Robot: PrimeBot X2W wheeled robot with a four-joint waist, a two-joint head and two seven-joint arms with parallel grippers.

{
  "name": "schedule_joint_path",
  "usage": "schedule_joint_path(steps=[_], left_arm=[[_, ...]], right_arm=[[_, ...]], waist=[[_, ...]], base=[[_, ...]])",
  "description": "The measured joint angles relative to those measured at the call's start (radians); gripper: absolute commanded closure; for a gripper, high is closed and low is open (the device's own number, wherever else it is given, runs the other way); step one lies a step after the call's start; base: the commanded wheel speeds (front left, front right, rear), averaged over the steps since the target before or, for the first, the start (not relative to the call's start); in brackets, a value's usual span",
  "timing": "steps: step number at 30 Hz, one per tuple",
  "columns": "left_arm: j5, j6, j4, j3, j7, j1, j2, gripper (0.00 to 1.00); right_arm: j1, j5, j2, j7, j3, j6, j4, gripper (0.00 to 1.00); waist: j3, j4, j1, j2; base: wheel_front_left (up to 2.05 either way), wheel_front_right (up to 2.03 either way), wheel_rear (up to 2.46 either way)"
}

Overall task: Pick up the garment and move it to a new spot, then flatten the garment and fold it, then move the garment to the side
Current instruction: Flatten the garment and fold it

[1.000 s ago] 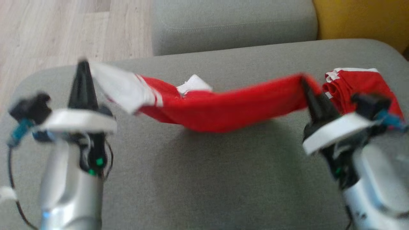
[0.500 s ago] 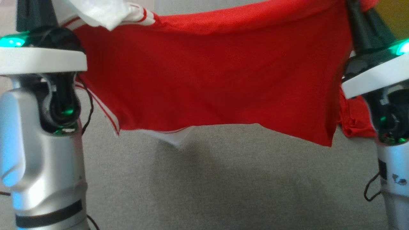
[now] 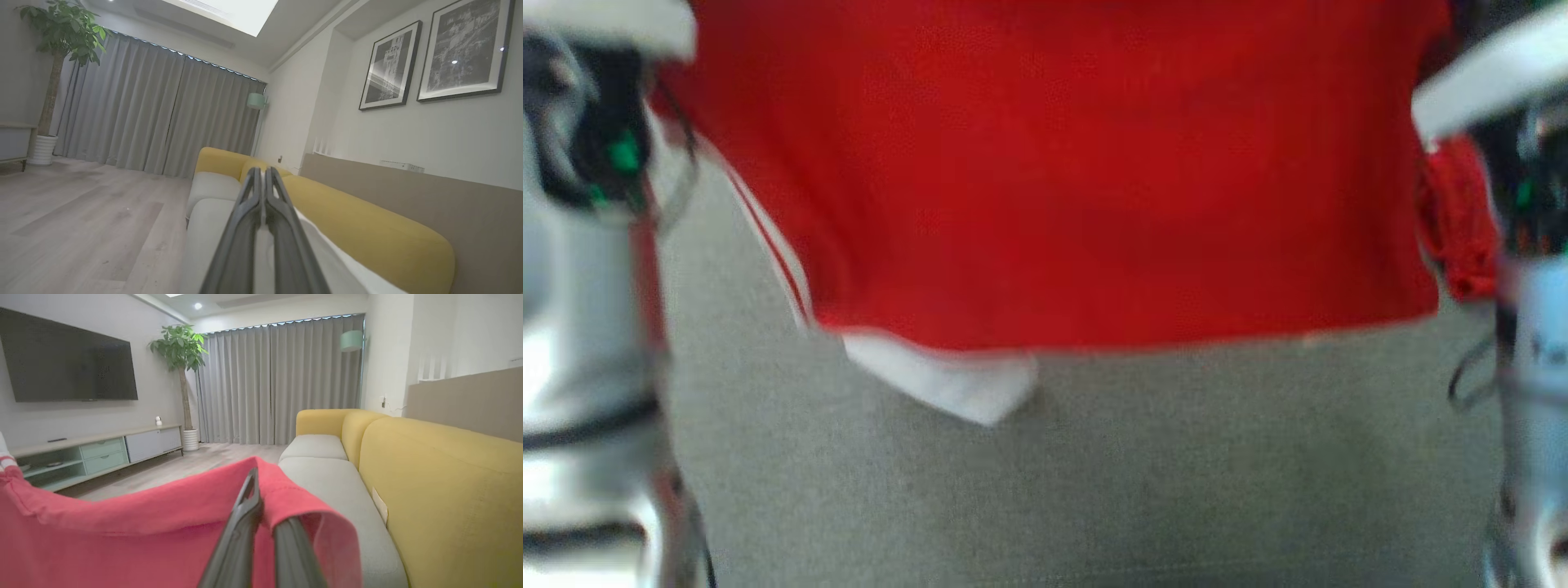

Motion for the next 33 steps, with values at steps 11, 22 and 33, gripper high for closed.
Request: schedule_joint_path(steps=[11, 22, 33], left_arm=[[0.098, -0.043, 0.558, -0.009, -0.262, -0.641, 0.074, 1.0], [0.094, -0.093, 0.747, -0.015, -0.337, -0.718, 0.04, 1.0], [0.033, -0.095, 0.695, -0.1, -0.337, -0.265, 0.018, 1.0]], right_arm=[[-0.704, -0.127, -0.029, -0.403, 0.113, 0.0, 0.651, 1.0], [-0.804, -0.091, 0.009, -0.637, 0.127, 0.0, 1.027, 1.0], [-0.467, 0.133, 0.019, -0.576, 0.339, 0.0, 1.112, 1.0]], waist=[[0.254, 0.002, 0.0003, -0.0001], [0.309, 0.045, 0.0001, 0.0], [0.25, 0.066, 0.0, 0.0]], base=[[0.0, 0.0, 0.0], [0.0, 0.0, 0.0], [0.0, 0.0, 0.0]])
